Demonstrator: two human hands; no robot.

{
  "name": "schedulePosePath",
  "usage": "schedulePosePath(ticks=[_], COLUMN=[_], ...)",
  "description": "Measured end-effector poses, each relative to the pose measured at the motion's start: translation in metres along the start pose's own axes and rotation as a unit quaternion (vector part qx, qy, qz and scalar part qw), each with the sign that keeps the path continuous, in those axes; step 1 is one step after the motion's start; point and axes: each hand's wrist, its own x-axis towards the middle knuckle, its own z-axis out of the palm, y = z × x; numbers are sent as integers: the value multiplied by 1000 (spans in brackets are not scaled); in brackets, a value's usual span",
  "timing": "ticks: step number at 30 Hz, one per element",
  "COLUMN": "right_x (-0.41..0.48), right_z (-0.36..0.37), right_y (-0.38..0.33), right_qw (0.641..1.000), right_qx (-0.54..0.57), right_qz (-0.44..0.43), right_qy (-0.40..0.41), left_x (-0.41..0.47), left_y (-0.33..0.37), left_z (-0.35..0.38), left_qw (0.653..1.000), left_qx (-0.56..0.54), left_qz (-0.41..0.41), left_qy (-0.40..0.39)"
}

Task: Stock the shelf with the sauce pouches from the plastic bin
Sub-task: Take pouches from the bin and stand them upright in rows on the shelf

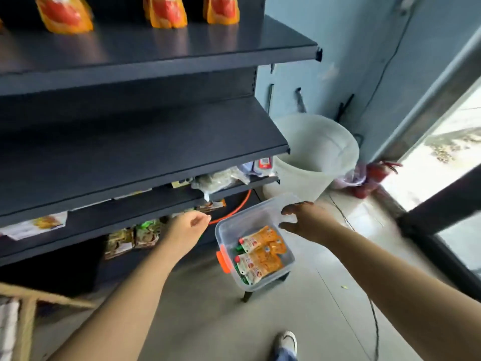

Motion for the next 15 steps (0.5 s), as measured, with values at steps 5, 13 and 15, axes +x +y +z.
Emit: schedulePosePath(ticks=[5,13,15], right_x=[14,99,127], right_z=[38,103,127], right_y=[77,170,179], right_qw=[996,984,982], right_qx=[10,11,2], right_qz=[17,-18,-27], right_qy=[-84,-178,-189], left_x=[1,22,38], left_y=[-7,-31,-46], left_z=[81,197,217], left_qw=[995,959,952], left_qx=[-39,-82,-72], left_qz=[-92,-259,-278], left_qy=[-7,85,105])
